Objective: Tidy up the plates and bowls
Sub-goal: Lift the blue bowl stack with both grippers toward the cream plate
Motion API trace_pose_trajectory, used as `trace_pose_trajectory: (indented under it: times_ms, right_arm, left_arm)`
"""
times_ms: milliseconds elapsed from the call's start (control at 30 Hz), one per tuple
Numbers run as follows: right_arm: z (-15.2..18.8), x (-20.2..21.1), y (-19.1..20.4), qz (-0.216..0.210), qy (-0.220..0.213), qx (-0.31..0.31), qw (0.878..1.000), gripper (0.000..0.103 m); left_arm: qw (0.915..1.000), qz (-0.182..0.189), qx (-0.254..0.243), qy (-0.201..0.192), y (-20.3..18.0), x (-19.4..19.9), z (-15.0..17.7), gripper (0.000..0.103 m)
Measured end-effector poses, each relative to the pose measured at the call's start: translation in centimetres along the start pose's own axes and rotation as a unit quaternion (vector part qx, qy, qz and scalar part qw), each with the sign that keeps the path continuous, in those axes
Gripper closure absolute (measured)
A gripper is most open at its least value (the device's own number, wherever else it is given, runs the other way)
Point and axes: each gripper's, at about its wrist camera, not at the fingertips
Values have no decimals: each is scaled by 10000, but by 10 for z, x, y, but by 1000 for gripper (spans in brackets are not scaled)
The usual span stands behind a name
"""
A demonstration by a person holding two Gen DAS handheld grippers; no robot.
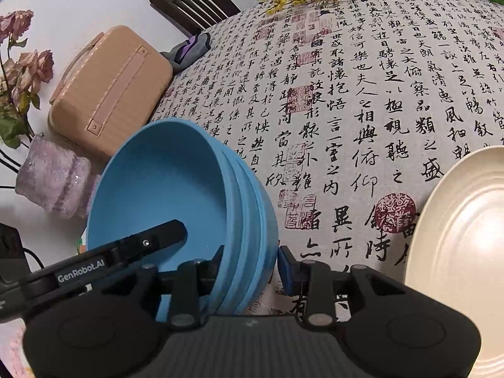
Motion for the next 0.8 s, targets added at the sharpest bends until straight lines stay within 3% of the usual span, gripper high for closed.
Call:
trace_pose_trajectory:
  times_ms: [800]
  right_arm:
    - [6,31,-24,-65,-246,-88,9996,70]
  left_arm:
    - [9998,41,-176,-47,-36,1,9,57]
Point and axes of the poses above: each gripper's, at about its wrist camera, not at the fingertips, and x roughly against the way its jaws point, y to its left, z to its underside
